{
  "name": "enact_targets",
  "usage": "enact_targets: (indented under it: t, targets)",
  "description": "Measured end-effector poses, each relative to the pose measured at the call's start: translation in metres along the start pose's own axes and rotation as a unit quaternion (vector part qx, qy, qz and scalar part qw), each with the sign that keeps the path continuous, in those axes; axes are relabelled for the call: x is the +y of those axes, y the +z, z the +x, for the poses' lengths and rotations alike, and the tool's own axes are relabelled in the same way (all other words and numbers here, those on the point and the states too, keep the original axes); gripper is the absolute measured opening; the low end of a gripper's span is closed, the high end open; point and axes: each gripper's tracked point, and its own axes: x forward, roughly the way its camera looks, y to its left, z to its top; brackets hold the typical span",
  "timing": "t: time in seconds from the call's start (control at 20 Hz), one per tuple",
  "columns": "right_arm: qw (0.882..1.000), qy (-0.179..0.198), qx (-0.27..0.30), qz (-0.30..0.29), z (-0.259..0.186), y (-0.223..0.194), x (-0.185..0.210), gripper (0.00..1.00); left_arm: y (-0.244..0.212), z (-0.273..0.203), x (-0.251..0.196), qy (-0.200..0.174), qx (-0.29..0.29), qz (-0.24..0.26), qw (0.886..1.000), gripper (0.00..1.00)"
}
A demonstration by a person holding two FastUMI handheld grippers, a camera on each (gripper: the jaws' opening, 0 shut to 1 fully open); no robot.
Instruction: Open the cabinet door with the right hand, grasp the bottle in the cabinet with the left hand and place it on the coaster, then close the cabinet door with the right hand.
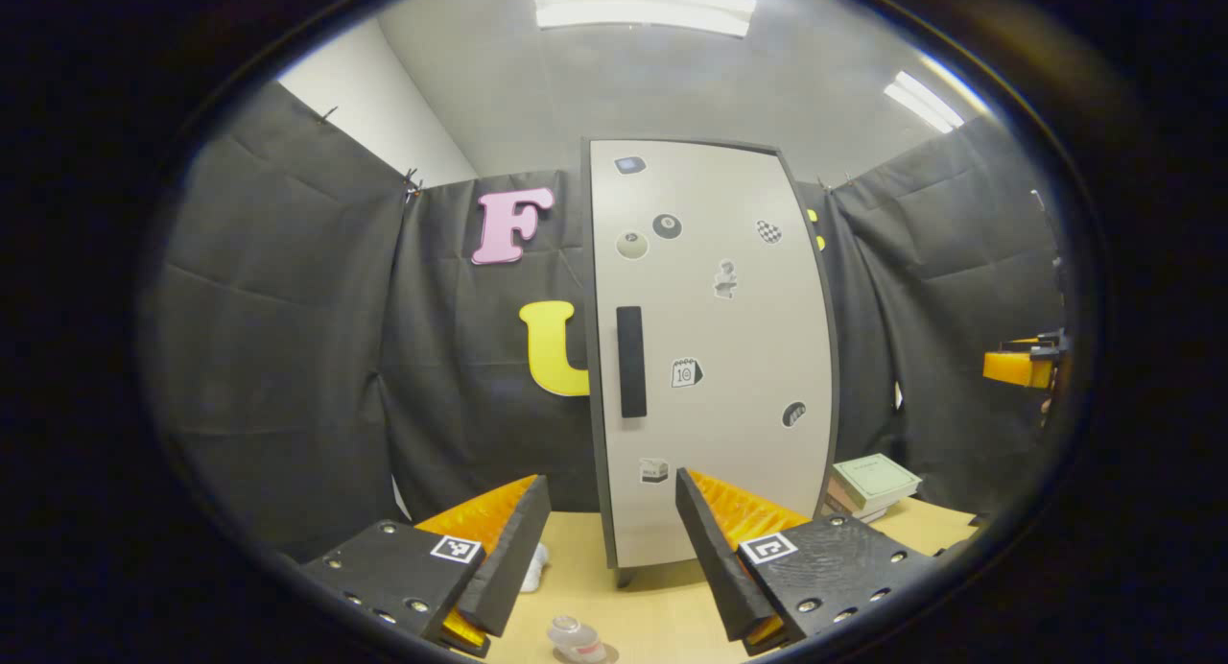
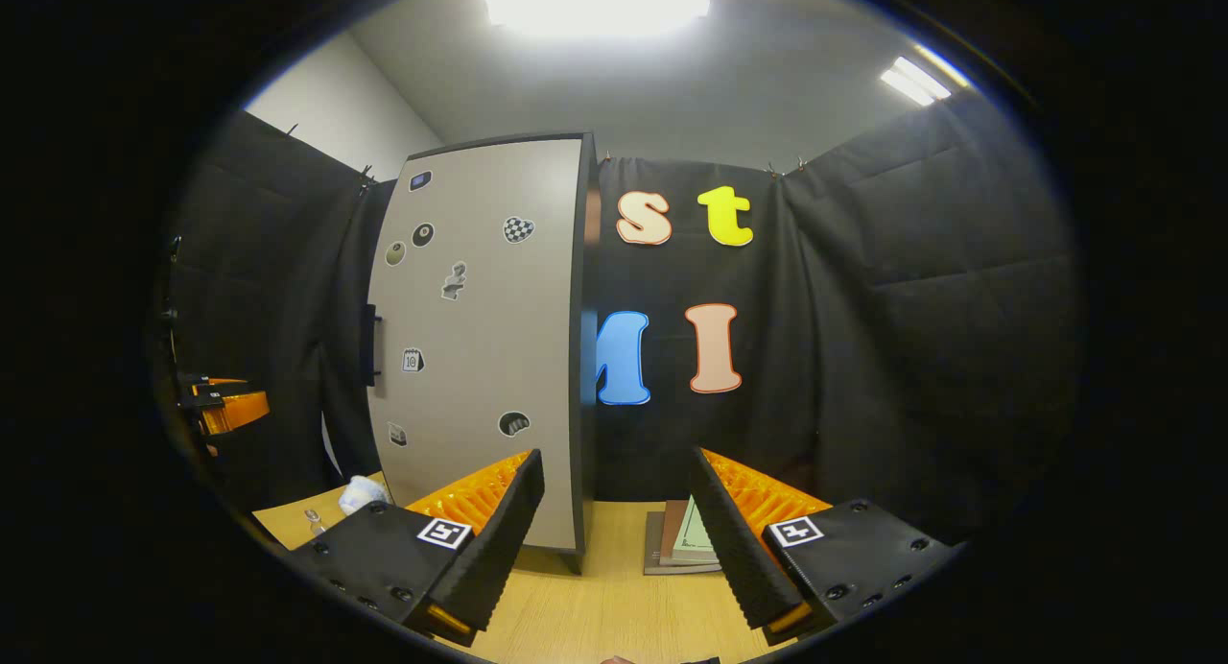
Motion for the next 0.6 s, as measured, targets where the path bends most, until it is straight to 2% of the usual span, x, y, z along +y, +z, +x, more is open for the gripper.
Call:
enact_targets:
  t: [0.2,0.25,0.3,0.35,0.4,0.45,0.6]
  targets:
    - [1.000,0.007,0.001,0.002,0.002,-0.001,0.005,0.97,-0.003,-0.005,0.008,0.002,0.008,-0.004,1.000,0.80]
    - [1.000,0.008,0.003,0.001,0.003,-0.002,0.005,0.92,-0.003,-0.005,0.009,0.003,0.009,-0.004,1.000,0.80]
    - [1.000,0.008,0.005,0.001,0.003,-0.003,0.005,0.92,-0.004,-0.004,0.012,0.004,0.009,-0.003,1.000,0.80]
    - [1.000,0.007,0.006,0.000,0.003,-0.004,0.006,0.97,-0.004,-0.005,0.012,0.005,0.009,-0.004,1.000,0.80]
    - [1.000,0.008,0.007,0.001,0.002,-0.004,0.007,0.92,-0.004,-0.005,0.014,0.005,0.009,-0.004,1.000,0.80]
    - [1.000,0.008,0.009,0.001,0.002,-0.005,0.007,0.97,-0.005,-0.005,0.014,0.005,0.010,-0.006,1.000,0.80]
    - [1.000,0.008,0.010,-0.002,0.003,-0.005,0.007,0.97,-0.005,-0.005,0.015,0.006,0.010,-0.006,1.000,0.80]
